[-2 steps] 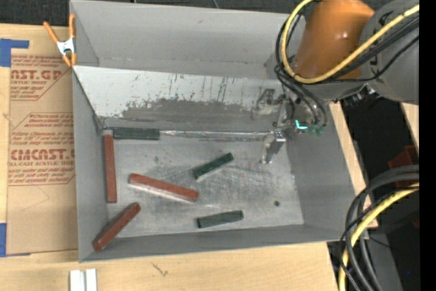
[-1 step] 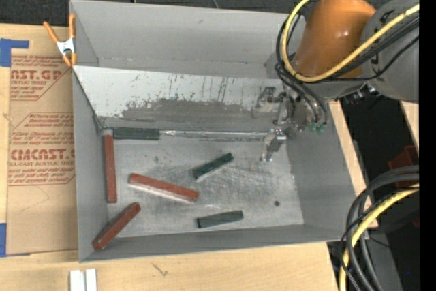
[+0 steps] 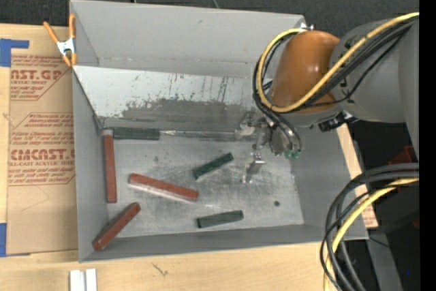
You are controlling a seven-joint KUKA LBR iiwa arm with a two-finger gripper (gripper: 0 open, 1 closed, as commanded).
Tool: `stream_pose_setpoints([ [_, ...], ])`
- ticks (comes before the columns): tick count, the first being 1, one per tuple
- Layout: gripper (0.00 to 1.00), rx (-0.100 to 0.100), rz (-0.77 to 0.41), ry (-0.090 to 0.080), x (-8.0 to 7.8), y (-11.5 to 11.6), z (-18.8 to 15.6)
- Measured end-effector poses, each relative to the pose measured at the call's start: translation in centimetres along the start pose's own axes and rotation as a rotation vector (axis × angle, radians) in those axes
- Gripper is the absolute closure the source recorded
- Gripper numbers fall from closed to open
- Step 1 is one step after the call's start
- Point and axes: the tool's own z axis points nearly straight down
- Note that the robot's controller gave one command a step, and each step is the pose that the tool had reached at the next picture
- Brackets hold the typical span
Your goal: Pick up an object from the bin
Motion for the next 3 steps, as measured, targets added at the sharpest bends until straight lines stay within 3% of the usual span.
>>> stream_pose_setpoints([
  [1,1.00,-0.001,0.054,-0.001,-1.4,1.8,5.1],
  [2,1.00,0.000,0.054,-0.001,-1.4,1.8,5.1],
  [3,1.00,0.000,0.045,0.001,-1.5,2.0,-9.9],
])
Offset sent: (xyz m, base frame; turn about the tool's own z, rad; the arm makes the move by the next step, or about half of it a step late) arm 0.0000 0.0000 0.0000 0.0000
